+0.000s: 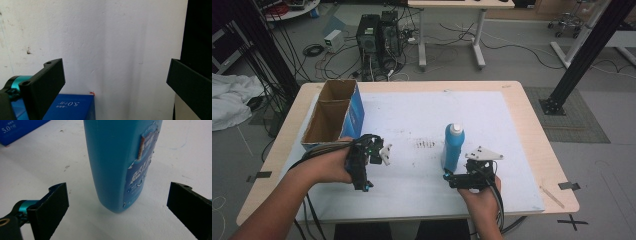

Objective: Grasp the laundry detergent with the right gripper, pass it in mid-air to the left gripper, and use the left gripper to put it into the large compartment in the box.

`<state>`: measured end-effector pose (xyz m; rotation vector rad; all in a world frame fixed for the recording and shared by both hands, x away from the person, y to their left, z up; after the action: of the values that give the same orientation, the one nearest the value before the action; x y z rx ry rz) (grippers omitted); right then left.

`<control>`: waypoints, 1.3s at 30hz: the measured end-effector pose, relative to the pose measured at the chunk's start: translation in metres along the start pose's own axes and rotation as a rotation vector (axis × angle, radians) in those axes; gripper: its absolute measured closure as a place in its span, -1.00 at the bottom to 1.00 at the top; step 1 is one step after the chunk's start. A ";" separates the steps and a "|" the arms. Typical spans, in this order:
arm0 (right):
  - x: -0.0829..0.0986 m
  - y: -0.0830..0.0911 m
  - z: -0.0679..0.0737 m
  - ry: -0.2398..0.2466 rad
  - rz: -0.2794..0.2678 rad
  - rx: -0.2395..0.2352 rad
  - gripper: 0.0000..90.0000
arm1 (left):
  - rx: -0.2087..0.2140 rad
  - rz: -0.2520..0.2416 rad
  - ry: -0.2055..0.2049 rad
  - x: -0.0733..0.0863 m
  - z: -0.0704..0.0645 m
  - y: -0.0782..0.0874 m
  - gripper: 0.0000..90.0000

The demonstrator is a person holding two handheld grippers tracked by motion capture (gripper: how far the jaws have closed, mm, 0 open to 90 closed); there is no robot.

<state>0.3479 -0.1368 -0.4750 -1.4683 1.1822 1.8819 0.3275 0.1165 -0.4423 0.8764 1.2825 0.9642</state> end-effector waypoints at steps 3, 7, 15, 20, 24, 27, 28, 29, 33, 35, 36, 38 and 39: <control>0.001 -0.005 0.002 -0.006 -0.011 0.018 -0.94 | 0.001 -0.003 -0.008 -0.002 -0.002 -0.001 -0.96; 0.000 -0.009 0.002 -0.004 -0.030 0.047 -0.94 | -0.001 -0.002 -0.010 -0.002 -0.003 0.000 -0.96; 0.001 -0.019 0.003 0.004 -0.042 0.086 -0.94 | -0.001 -0.008 -0.006 -0.001 -0.004 0.000 -0.96; 0.004 -0.026 0.001 -0.010 -0.050 0.123 -0.94 | 0.004 -0.013 -0.008 -0.001 -0.005 -0.001 -0.96; 0.003 -0.032 0.002 -0.024 -0.063 0.133 -0.94 | 0.008 -0.011 -0.010 0.000 -0.006 -0.002 -0.96; 0.002 -0.037 0.004 -0.011 -0.075 0.148 -0.94 | 0.010 -0.014 -0.011 0.000 -0.005 -0.001 -0.96; 0.001 -0.039 0.005 -0.011 -0.077 0.153 -0.94 | 0.008 -0.017 -0.010 0.000 -0.005 -0.001 -0.96; 0.000 -0.040 0.005 -0.012 -0.081 0.160 -0.94 | 0.008 -0.016 -0.010 0.001 -0.005 -0.001 -0.96; -0.001 -0.044 0.006 -0.008 -0.087 0.173 -0.94 | 0.009 -0.017 -0.008 0.003 -0.006 -0.001 -0.96; -0.002 -0.045 0.006 -0.003 -0.096 0.182 -0.94 | 0.010 -0.019 -0.006 0.004 -0.006 -0.002 -0.96; -0.003 -0.046 0.006 -0.003 -0.101 0.187 -0.94 | 0.011 -0.017 -0.004 0.004 -0.006 -0.002 -0.96; -0.004 -0.047 0.006 0.003 -0.110 0.199 -0.94 | 0.012 -0.017 -0.005 0.005 -0.006 -0.002 -0.96; -0.004 -0.047 0.007 0.006 -0.112 0.204 -0.94 | 0.011 -0.018 -0.005 0.005 -0.007 -0.002 -0.96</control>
<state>0.3828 -0.1064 -0.4865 -1.3987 1.2285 1.6328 0.3213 0.1202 -0.4468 0.8735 1.2904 0.9407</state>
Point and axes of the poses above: each handheld gripper's, and its own axes: y roughly backward along the jaws, x roughly out of its underside, z roughly to its left, the point moved 10 cm from there along -y, roughly forward along the jaws, and after that the axes turned 15 degrees about -z, right-handed, at the moved point
